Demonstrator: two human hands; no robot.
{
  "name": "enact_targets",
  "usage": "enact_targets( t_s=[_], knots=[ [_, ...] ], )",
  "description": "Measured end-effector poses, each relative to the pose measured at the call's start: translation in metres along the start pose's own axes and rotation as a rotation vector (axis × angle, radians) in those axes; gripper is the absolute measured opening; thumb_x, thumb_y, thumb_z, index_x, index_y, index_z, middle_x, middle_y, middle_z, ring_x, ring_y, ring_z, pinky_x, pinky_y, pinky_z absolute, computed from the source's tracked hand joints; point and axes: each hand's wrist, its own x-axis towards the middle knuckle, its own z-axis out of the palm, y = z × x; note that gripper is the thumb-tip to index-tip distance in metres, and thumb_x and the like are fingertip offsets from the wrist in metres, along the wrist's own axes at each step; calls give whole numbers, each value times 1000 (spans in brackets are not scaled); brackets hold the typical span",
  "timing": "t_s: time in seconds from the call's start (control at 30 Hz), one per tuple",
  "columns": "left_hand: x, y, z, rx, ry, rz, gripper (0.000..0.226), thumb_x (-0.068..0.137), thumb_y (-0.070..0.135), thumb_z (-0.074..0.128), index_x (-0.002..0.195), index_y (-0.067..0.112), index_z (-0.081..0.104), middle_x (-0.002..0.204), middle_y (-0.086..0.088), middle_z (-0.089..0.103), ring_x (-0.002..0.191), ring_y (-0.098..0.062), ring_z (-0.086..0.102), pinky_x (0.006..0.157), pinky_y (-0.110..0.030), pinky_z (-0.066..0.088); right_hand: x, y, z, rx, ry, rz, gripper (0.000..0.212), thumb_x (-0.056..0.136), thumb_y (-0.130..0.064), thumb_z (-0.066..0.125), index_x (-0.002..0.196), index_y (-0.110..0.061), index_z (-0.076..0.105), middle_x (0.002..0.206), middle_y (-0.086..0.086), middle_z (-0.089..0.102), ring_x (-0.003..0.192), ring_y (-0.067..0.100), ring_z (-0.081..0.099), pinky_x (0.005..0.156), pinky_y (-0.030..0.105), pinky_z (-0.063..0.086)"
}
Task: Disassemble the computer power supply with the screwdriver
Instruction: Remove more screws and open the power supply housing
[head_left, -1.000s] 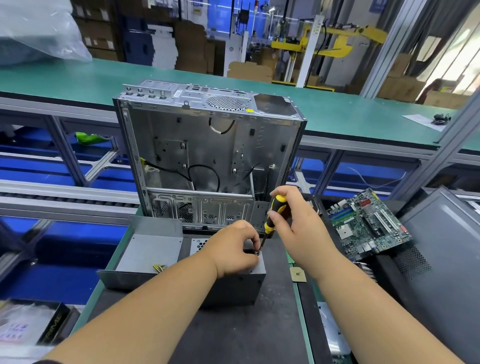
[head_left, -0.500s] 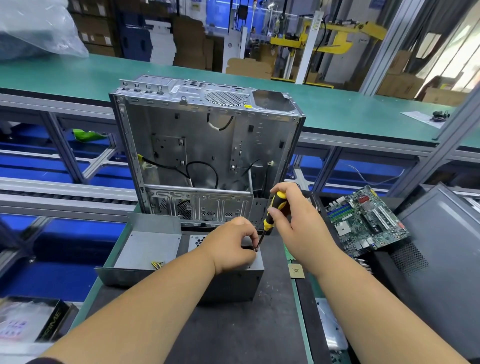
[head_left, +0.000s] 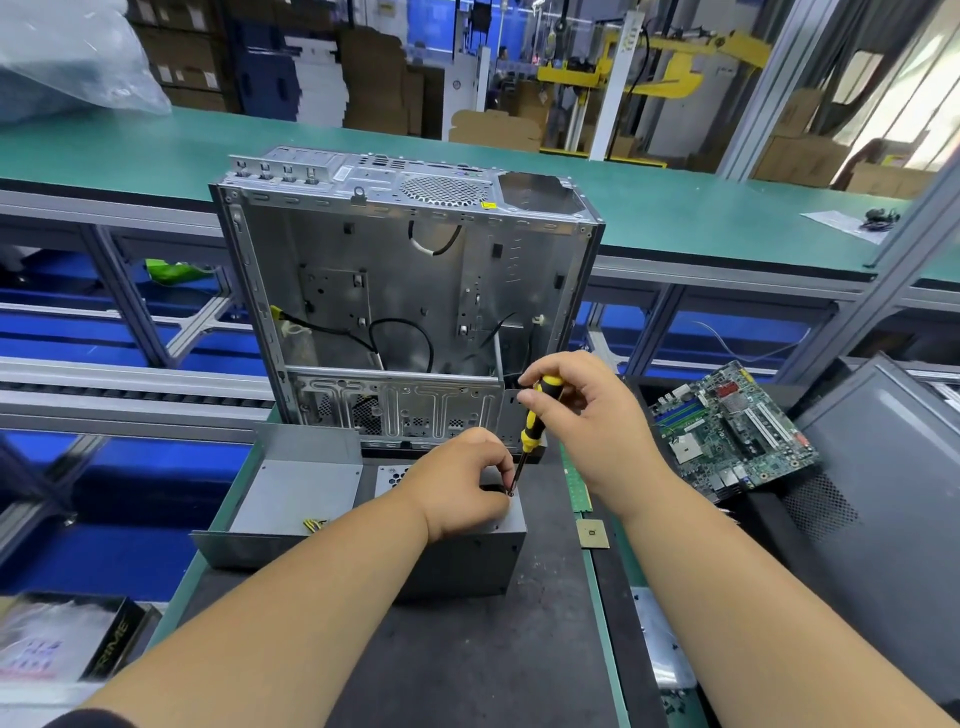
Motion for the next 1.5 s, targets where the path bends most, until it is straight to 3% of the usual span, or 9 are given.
enact_targets(
  t_s=[0.17,0.33,0.57,0.73,0.9,1.03,1.17,1.33,1.5],
  knots=[
    [2,0,0,0,-6,-11,14,69,23,65,76,33,60,107,15,51,103,-10,55,95,-40,46,0,2,0,81,-44,29,35,92,-17,67,111,-46,60,93,-11,67,89,9,64,77,16,52],
    [2,0,1,-1,-20,-22,13,69,25,65,79,31,62,107,16,51,103,-10,56,95,-41,46,0,7,-1,173,11,98,23,86,-26,73,95,-40,56,95,-6,73,92,11,70,74,24,58],
    [4,-2,1,1,-21,-24,13,71,19,66,80,28,63,108,15,51,104,-12,56,96,-40,46,3,10,0,279,41,107,18,82,-28,75,95,-35,63,93,3,73,93,22,72,74,28,60],
    [5,-3,1,22,-34,-18,13,73,20,67,82,29,62,109,15,50,104,-13,55,95,-40,47,4,9,0,252,38,119,17,82,-30,73,96,-34,64,95,6,73,93,24,72,81,41,61],
    [6,-7,0,17,-25,-11,10,77,25,69,78,30,61,108,15,50,101,-11,55,93,-38,47,5,4,6,244,-53,107,20,92,-11,58,106,-25,63,105,-1,74,98,21,72,85,41,59],
    [8,-10,-1,20,-24,21,12,75,30,70,74,34,59,104,15,50,98,-10,55,92,-36,48,4,3,18,299,4,190,24,95,-14,43,108,-26,59,106,-2,72,97,21,70,75,42,57],
    [9,-13,2,10,-21,32,10,72,33,69,75,35,59,104,16,48,96,-12,55,88,-36,49,-2,2,31,398,83,222,25,96,-10,38,106,-20,60,98,6,67,96,29,64,90,59,48],
    [10,-15,3,8,-33,54,7,73,34,65,76,34,59,106,12,48,91,-16,55,78,-35,53,-1,-11,48,518,236,294,16,91,-20,39,89,-20,56,79,1,54,69,16,44,66,31,38],
    [12,-16,4,9,-18,72,11,73,33,65,71,37,55,104,12,48,90,-17,55,75,-34,52,5,-15,56,523,289,319,23,96,-28,47,75,-24,55,72,-1,48,60,14,39,58,26,33]
  ],
)
